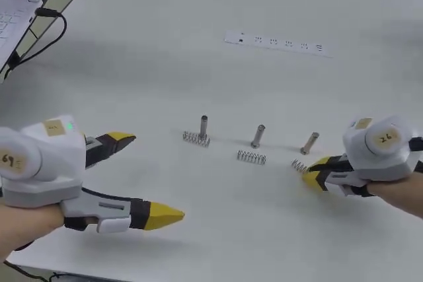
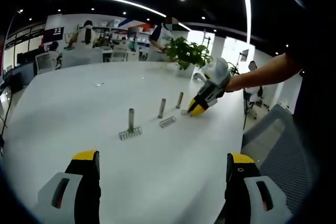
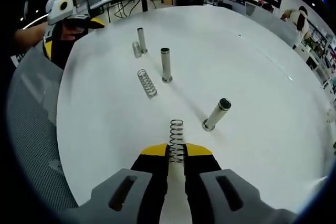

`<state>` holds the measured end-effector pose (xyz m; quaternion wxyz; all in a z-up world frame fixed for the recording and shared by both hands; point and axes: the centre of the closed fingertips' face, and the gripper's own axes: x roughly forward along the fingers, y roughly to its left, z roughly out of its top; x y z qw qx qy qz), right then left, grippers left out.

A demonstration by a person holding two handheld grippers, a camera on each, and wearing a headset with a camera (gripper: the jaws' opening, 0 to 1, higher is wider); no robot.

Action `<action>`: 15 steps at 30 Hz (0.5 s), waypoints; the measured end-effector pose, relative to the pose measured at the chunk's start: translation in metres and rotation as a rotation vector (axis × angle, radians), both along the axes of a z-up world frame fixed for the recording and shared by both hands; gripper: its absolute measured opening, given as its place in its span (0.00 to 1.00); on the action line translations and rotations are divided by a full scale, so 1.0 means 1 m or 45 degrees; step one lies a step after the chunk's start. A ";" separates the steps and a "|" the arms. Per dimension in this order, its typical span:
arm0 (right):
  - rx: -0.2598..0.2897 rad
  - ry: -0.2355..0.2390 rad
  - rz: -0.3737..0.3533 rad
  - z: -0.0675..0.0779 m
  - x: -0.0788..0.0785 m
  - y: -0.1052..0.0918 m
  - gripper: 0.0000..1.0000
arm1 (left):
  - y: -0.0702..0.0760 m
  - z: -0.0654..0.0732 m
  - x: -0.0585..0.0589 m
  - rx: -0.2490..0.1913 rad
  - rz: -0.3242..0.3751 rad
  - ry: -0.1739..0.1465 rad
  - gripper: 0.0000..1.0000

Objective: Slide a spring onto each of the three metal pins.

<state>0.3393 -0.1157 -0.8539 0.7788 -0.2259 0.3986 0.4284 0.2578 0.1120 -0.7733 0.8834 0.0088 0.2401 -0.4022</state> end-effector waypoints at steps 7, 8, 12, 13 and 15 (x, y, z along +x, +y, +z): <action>-0.006 -0.026 0.007 0.008 -0.003 0.000 0.08 | -0.004 0.001 0.001 -0.006 -0.012 -0.005 0.98; 0.000 -0.032 0.010 0.011 -0.004 0.001 0.08 | -0.004 0.002 0.001 -0.007 -0.011 -0.006 0.98; 0.012 -0.050 0.007 0.019 -0.005 0.001 0.08 | -0.003 0.004 0.006 0.006 -0.011 -0.025 0.98; 0.018 -0.057 0.008 0.021 -0.005 0.002 0.08 | -0.002 0.005 0.007 0.007 -0.010 -0.029 0.98; 0.017 -0.060 0.017 0.024 -0.007 0.003 0.08 | 0.000 0.007 0.010 0.008 -0.007 -0.035 0.98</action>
